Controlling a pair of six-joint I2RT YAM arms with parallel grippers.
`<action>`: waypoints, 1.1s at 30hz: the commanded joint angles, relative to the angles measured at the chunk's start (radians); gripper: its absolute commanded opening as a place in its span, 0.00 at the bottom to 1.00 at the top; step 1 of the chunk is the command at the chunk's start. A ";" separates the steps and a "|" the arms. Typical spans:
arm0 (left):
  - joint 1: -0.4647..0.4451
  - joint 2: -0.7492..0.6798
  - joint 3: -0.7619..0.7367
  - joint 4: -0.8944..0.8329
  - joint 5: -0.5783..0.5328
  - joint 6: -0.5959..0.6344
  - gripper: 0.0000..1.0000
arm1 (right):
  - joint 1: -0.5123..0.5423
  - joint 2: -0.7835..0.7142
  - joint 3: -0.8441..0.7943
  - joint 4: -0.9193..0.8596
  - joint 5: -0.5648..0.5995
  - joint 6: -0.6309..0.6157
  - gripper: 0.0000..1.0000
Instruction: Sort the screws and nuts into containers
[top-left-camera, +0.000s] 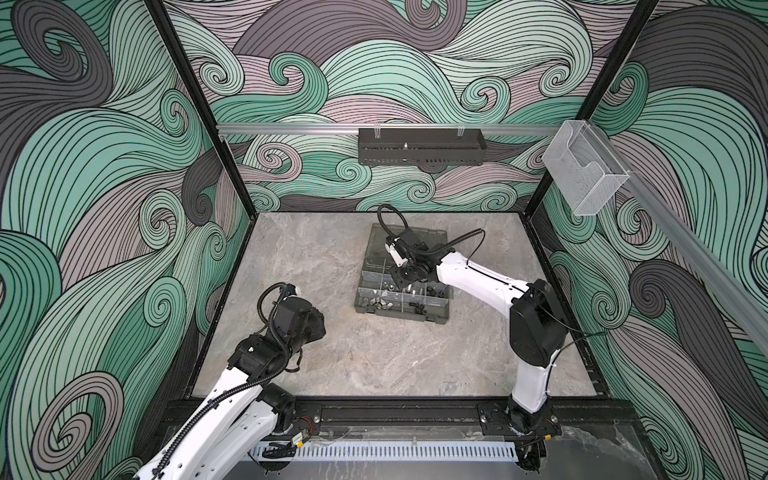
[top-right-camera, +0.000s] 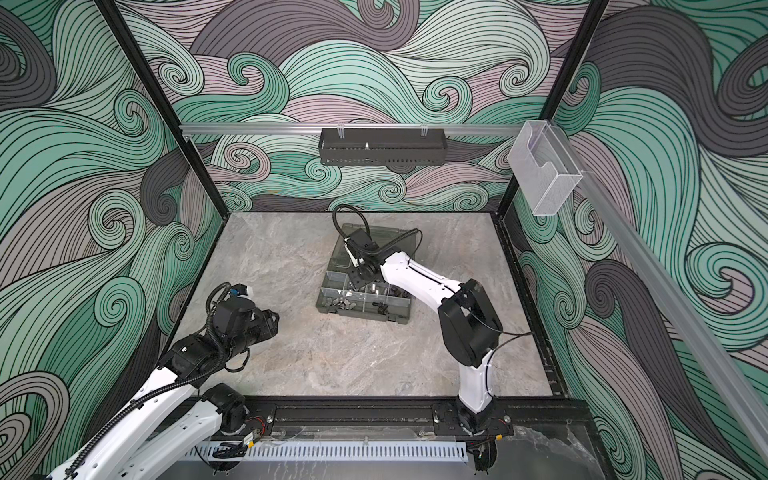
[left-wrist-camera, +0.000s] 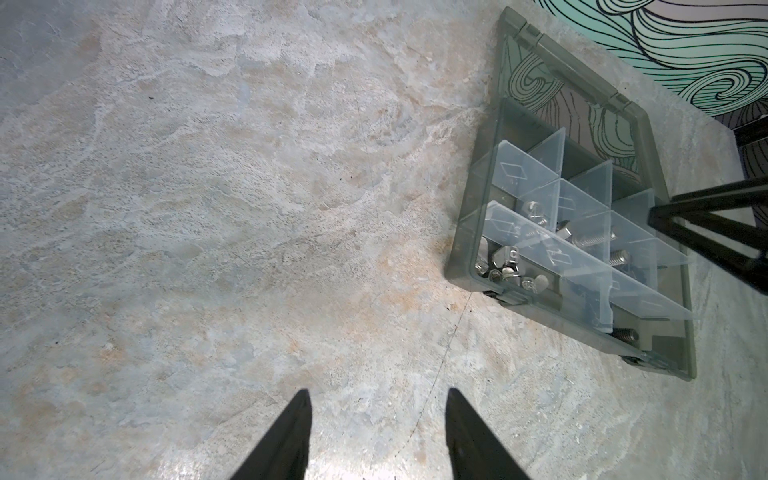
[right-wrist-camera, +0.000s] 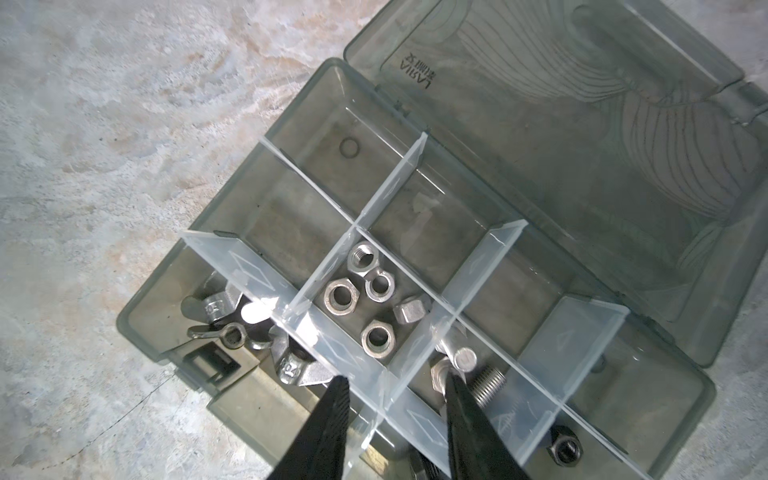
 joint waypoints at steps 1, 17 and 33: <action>0.012 -0.006 0.041 -0.001 -0.054 0.026 0.55 | -0.018 -0.111 -0.048 0.010 0.020 -0.008 0.40; 0.012 -0.077 0.073 0.211 -0.421 0.237 0.74 | -0.194 -0.708 -0.567 0.346 0.173 -0.032 0.44; 0.307 0.313 -0.160 0.831 -0.519 0.574 0.99 | -0.548 -0.980 -1.047 0.735 0.396 -0.043 0.95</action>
